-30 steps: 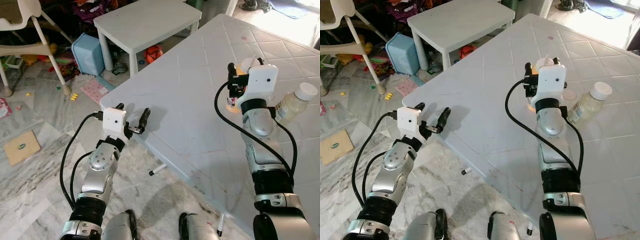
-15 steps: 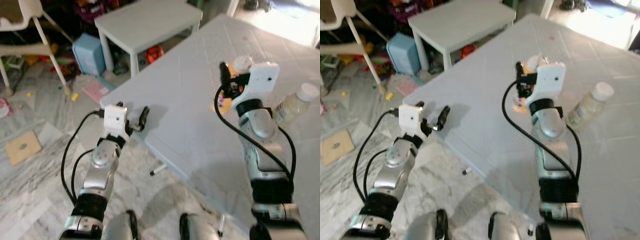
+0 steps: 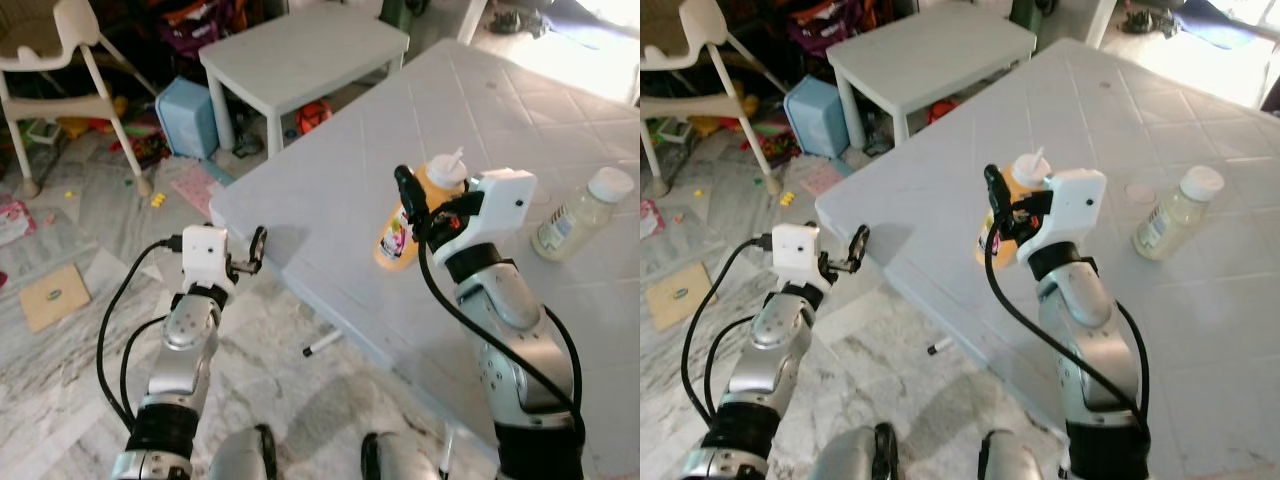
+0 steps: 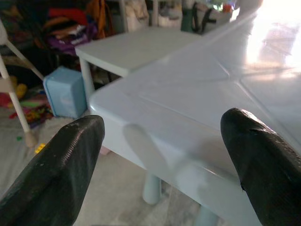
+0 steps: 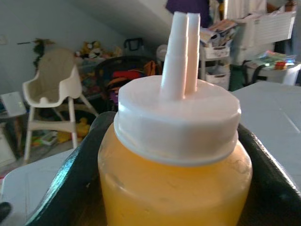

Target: Restocking fridge

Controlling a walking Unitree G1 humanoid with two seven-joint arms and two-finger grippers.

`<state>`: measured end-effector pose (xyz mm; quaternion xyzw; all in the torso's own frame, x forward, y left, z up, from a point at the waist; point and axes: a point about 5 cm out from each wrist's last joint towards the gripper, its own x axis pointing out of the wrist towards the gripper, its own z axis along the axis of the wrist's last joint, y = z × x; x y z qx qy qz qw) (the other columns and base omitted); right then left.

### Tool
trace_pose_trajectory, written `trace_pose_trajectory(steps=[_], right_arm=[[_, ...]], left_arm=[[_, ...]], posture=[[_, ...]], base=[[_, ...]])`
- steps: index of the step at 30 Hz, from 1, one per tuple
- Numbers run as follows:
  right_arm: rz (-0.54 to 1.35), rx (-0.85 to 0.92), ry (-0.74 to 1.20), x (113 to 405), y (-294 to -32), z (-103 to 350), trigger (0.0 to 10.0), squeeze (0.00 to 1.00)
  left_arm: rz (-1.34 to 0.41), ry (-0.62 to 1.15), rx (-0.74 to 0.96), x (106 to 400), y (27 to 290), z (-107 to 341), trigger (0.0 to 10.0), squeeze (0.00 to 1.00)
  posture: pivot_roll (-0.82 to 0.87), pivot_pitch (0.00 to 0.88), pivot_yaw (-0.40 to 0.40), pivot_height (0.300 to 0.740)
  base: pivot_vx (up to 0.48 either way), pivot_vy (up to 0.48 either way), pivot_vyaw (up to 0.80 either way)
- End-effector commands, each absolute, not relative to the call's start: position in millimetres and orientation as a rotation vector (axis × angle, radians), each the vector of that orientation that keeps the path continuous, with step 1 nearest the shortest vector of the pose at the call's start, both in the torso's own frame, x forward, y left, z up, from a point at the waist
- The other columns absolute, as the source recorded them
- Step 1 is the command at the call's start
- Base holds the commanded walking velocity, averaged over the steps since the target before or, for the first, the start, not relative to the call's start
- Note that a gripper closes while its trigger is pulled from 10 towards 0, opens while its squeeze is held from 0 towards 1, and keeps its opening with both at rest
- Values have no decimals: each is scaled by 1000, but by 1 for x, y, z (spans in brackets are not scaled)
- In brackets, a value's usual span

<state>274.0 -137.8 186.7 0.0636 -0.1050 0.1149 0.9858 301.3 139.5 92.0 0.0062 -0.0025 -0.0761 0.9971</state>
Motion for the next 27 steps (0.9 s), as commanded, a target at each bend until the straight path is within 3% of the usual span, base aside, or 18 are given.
trace_pose_trajectory(steps=[1,8,16,27], right_arm=[[210,145,-242,270,-136,195,10000,0],[146,212,-208,268,-142,190,10000,0],[170,173,-210,269,-138,190,10000,0],[195,154,-173,265,-133,177,10000,0]], left_arm=[[-140,-11,43,300,144,93,10000,0],[-154,-10,48,300,142,95,10000,0],[-142,-10,58,299,142,94,10000,0],[-152,14,79,295,139,87,10000,0]], posture=[[-74,61,19,740],[-75,71,22,740],[-67,78,17,740],[-66,77,12,740]], base=[[0,480,0],[0,480,0],[0,480,0],[0,480,800]])
